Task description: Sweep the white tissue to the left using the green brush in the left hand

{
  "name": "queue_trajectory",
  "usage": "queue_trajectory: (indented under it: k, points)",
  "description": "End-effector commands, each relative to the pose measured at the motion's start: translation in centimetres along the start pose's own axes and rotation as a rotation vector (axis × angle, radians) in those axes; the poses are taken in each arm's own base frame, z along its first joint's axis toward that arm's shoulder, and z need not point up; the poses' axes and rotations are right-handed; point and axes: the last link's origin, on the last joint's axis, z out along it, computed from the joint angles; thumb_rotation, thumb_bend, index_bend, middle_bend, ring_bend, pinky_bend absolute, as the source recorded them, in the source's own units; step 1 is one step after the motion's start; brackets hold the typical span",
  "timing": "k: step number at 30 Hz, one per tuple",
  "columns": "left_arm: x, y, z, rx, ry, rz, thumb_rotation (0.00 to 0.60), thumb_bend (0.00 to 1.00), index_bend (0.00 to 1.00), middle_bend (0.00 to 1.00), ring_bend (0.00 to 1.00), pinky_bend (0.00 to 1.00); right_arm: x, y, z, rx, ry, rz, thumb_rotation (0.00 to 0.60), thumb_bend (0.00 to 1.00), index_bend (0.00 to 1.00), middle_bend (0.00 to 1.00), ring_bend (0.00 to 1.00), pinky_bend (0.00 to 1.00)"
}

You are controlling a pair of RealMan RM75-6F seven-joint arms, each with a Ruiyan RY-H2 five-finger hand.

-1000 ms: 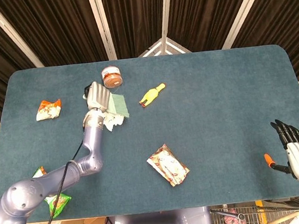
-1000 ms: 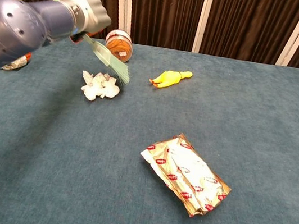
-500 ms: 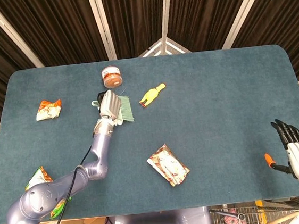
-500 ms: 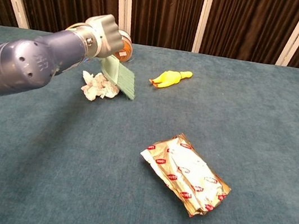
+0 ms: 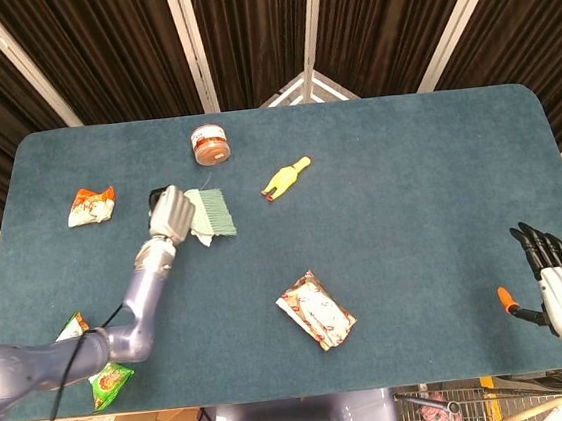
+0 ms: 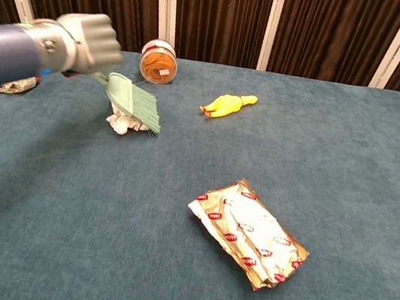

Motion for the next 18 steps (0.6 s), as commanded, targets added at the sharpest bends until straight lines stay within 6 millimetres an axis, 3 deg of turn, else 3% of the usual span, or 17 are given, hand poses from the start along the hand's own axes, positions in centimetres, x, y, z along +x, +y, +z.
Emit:
queue_trajectory:
  k: [1,6,9,14,18]
  points:
    - [-2.8,-2.1,-3.1,-0.021,-0.020,0.049,0.600,0.83,0.82,1.00,1.00,1.00,0.0,0.0,0.0,0.000,0.003,-0.003,0.600,0.34,0.00,0.00,0.00,0.00]
    - [-4.6,-4.3,-6.2,-0.051,-0.028,0.092,0.600,0.83,0.82,1.00,1.00,1.00,0.0,-0.1,0.0,0.005,0.013,-0.005,0.600,0.34,0.00,0.00,0.00,0.00]
    - [-5.0,-5.8,-7.0,-0.040,-0.025,0.074,0.600,0.81,0.82,1.00,1.00,1.00,0.0,-0.2,0.0,0.007,0.016,-0.005,0.600,0.34,0.00,0.00,0.00,0.00]
    - [-4.8,-8.1,-7.4,-0.048,0.021,0.153,0.600,0.79,0.82,1.00,1.00,1.00,0.0,-0.1,0.0,0.004,0.020,-0.005,0.600,0.34,0.00,0.00,0.00,0.00]
    - [-3.8,-10.0,-6.7,0.008,0.050,0.118,0.600,0.79,0.82,1.00,1.00,1.00,0.0,-0.1,0.0,0.009,0.019,-0.004,0.600,0.34,0.00,0.00,0.00,0.00]
